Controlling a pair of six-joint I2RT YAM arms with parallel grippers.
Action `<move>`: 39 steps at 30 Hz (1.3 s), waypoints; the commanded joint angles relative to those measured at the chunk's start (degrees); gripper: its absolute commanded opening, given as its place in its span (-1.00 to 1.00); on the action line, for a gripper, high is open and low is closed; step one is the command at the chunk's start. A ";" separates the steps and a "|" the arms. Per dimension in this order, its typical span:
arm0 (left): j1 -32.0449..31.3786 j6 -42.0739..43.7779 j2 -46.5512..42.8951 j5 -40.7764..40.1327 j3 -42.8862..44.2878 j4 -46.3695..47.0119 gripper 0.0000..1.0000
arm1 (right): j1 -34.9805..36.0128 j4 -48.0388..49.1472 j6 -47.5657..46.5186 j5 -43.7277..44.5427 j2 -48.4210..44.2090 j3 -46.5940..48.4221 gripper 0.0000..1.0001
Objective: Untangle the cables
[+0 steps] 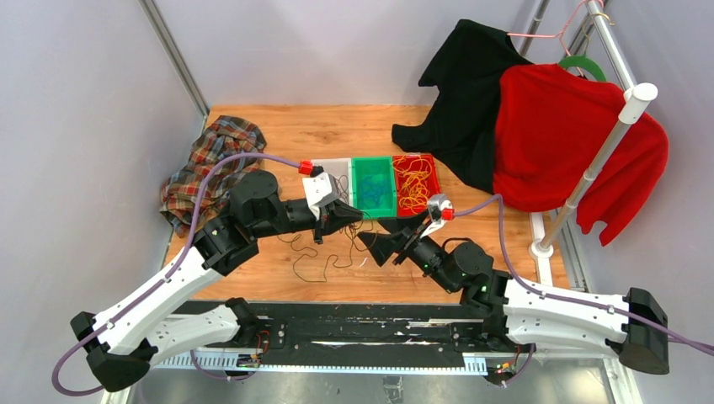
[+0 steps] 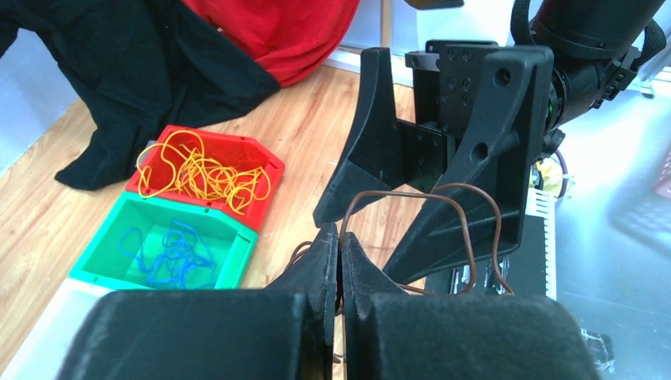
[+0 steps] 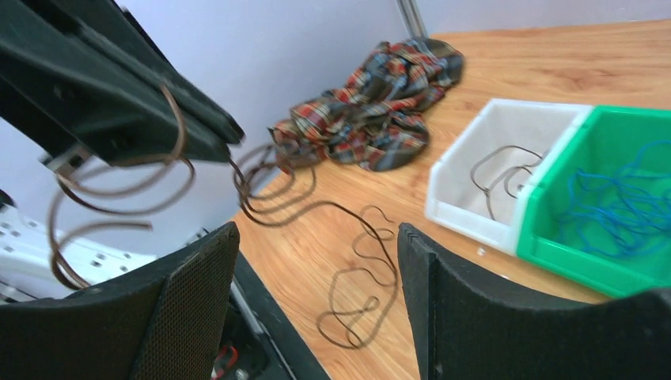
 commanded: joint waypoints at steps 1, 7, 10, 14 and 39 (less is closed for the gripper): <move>0.25 -1.02 -0.26 1.13 0.62 1.24 -0.99 | -2.23 8.88 6.76 -0.85 2.16 2.41 0.45; 0.25 -1.37 -0.60 0.68 0.63 1.10 -0.99 | -5.71 12.30 12.47 -4.23 5.52 2.43 0.42; 0.25 -1.51 -0.62 1.01 0.56 1.26 -0.99 | -6.21 13.49 13.68 -5.35 7.32 2.73 0.40; 0.25 -1.42 -0.68 1.14 0.34 1.31 -0.99 | -6.47 13.79 15.05 -5.87 9.75 3.54 0.36; 0.25 -4.81 1.09 8.30 8.32 0.34 -0.99 | -8.15 7.71 14.33 -3.04 26.69 11.51 0.07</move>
